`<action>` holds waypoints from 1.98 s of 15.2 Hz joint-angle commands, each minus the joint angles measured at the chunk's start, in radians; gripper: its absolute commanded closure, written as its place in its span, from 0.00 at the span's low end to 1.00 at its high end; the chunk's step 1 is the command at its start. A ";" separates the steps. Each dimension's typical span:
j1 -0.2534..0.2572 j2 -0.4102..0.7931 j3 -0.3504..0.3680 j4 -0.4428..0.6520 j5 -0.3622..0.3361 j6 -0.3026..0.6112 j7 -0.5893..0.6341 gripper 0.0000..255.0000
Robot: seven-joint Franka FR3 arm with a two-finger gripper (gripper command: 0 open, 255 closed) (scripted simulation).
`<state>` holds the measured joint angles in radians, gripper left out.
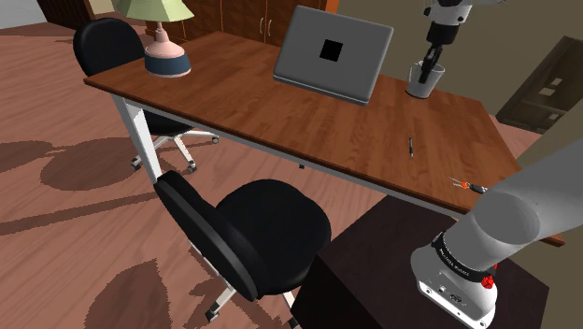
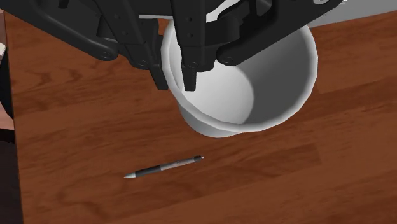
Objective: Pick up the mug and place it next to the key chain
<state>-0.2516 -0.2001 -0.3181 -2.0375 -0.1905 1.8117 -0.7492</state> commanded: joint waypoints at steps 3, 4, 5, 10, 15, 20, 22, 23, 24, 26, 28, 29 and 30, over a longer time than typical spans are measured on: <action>-0.041 -0.111 -0.037 -0.109 -0.048 0.012 -0.054 1.00; -0.051 -0.136 -0.046 -0.130 -0.059 0.012 -0.068 1.00; -0.062 -0.160 -0.055 -0.150 -0.071 0.011 -0.082 1.00; -0.119 -0.272 -0.107 -0.231 -0.133 0.002 -0.159 1.00; -0.181 -0.365 -0.167 -0.284 -0.198 -0.013 -0.249 1.00; -0.243 -0.436 -0.237 -0.309 -0.263 -0.028 -0.350 1.00; -0.266 -0.457 -0.268 -0.311 -0.289 -0.032 -0.393 1.00; -0.278 -0.466 -0.284 -0.310 -0.301 -0.034 -0.415 1.00; -0.286 -0.472 -0.297 -0.309 -0.311 -0.036 -0.433 1.00; -0.288 -0.471 -0.306 -0.334 -0.318 -0.010 -0.429 1.00; -0.290 -0.469 -0.315 -0.357 -0.325 0.016 -0.424 1.00; -0.291 -0.467 -0.320 -0.369 -0.329 0.029 -0.422 1.00; -0.291 -0.465 -0.325 -0.380 -0.333 0.042 -0.420 1.00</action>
<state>-0.5429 -0.6675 -0.6394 -2.4067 -0.5203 1.8405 -1.1722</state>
